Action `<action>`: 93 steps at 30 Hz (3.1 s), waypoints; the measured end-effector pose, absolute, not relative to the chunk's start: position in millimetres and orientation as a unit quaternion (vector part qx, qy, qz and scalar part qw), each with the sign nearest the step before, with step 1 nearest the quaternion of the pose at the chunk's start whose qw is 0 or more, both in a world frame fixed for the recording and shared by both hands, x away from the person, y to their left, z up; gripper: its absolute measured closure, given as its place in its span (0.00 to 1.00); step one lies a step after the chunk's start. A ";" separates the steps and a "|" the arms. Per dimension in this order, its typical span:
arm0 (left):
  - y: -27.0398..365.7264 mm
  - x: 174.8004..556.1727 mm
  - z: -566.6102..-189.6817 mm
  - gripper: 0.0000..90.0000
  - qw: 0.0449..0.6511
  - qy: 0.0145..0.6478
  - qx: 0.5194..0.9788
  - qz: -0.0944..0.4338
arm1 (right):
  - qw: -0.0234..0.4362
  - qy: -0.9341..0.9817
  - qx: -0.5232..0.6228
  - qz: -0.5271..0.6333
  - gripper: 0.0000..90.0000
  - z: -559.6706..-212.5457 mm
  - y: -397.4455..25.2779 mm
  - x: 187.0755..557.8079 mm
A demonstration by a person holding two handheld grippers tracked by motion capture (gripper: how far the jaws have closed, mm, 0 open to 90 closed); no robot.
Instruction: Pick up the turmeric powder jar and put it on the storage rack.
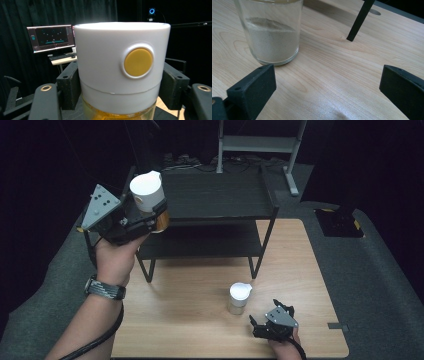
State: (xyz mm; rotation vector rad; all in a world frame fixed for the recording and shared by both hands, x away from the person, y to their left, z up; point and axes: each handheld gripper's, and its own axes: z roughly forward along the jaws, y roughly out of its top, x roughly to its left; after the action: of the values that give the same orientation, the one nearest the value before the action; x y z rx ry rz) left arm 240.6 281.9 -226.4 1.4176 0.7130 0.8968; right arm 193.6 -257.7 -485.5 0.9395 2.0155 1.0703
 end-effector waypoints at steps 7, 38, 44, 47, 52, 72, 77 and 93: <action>278.3 256.0 -223.0 0.34 0.612 0.320 0.607 0.393 | 0.329 0.770 0.361 0.411 0.00 -485.6 -258.4 193.6; 248.3 303.8 -229.0 0.34 0.606 0.341 0.601 0.393 | 0.325 0.769 0.360 0.416 0.00 -485.6 -260.6 194.0; 245.0 306.5 -228.5 0.34 0.602 0.342 0.604 0.395 | 0.325 0.769 0.360 0.416 0.00 -485.7 -260.6 194.1; 243.3 307.0 -228.2 0.34 0.600 0.343 0.606 0.394 | 0.325 0.769 0.360 0.416 0.00 -485.7 -260.6 194.1; 241.2 307.8 -227.9 0.34 0.599 0.339 0.608 0.395 | 0.325 0.770 0.360 0.415 0.00 -485.4 -260.6 194.2; 241.7 310.6 -229.4 0.34 0.598 0.344 0.608 0.394 | 0.325 0.769 0.360 0.416 0.00 -485.7 -260.7 194.1; 241.8 310.3 -231.7 0.33 0.601 0.344 0.604 0.395 | 0.325 0.769 0.360 0.416 0.00 -485.8 -260.6 194.0; 240.0 310.0 -231.1 0.27 0.600 0.357 0.599 0.392 | 0.325 0.770 0.360 0.415 0.00 -485.4 -260.9 194.3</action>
State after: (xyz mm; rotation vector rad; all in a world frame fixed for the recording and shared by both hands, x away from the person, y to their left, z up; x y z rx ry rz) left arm 310.0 240.0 -231.1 1.3894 0.8282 0.9081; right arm 194.3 -260.9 -485.4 0.9441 2.0189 1.0892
